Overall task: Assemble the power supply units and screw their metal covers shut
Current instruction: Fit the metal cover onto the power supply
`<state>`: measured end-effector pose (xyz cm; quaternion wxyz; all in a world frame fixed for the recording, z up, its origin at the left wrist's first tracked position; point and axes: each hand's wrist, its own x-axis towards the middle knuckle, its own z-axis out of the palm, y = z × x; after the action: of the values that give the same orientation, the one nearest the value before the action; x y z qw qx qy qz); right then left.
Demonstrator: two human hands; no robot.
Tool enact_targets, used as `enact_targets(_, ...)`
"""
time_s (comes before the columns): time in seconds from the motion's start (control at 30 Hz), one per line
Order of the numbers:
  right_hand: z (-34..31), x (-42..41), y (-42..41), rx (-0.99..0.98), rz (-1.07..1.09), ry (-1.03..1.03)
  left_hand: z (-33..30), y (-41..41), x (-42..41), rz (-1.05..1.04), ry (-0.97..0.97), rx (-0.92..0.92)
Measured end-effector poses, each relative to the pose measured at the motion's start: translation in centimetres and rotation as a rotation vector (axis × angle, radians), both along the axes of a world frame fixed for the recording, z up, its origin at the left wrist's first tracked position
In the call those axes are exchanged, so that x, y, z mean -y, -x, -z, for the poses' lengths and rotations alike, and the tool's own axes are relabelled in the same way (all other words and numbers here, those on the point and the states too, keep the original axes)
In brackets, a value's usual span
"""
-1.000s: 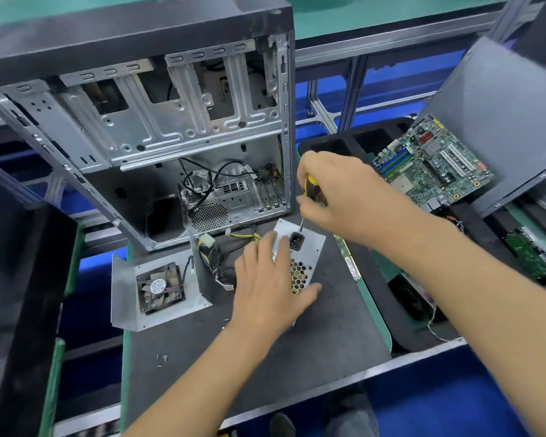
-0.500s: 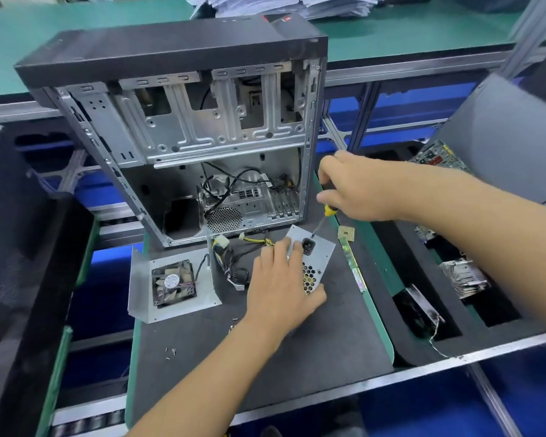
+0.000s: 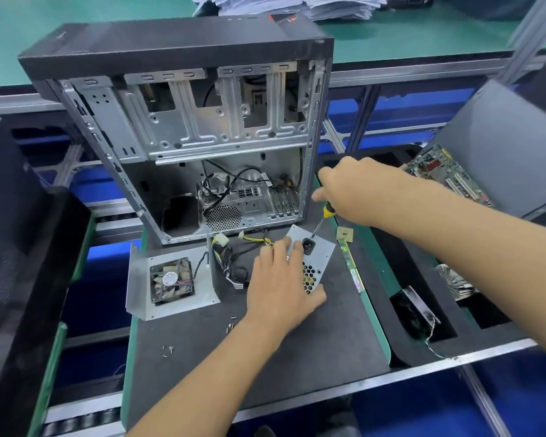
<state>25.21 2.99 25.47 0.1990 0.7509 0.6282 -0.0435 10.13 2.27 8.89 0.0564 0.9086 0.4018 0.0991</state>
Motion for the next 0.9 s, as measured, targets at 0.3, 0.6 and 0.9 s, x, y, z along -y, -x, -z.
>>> enact_targets(0.3,-0.11,-0.71,-0.04,-0.008,-0.091,0.021,0.05,0.0,-0.19,0.007,0.012,0.0)
enact_targets(0.6,-0.22,-0.07,-0.14,-0.097,0.023,-0.033,0.01,-0.02,-0.09,0.004,-0.007,0.003)
enact_targets(0.9,-0.38,-0.02,-0.03,-0.107,-0.051,0.018,-0.13,0.04,-0.04,-0.002,-0.007,0.0)
